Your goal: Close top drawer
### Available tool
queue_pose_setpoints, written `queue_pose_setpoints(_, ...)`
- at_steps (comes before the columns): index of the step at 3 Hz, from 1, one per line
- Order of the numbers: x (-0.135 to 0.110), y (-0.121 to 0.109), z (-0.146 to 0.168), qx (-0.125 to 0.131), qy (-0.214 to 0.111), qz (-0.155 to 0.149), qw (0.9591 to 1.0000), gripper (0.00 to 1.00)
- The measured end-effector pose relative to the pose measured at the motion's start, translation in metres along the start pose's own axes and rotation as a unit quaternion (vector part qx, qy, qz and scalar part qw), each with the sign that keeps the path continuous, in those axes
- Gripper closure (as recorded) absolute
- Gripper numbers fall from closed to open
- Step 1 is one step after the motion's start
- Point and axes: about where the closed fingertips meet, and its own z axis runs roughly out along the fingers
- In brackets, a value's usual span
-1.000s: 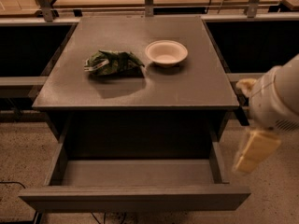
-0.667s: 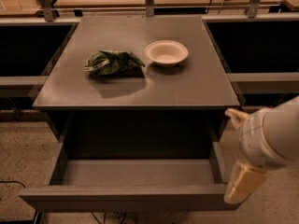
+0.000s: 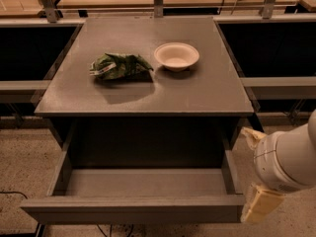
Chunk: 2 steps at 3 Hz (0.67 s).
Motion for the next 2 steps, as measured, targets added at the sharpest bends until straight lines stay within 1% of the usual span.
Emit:
queue_pose_setpoints(1,0.017,0.026,0.017,-0.022,-0.001,0.003,0.9998,0.18)
queue_pose_setpoints(2,0.007,0.06,0.033,-0.042,-0.013,-0.033,0.9985,0.41)
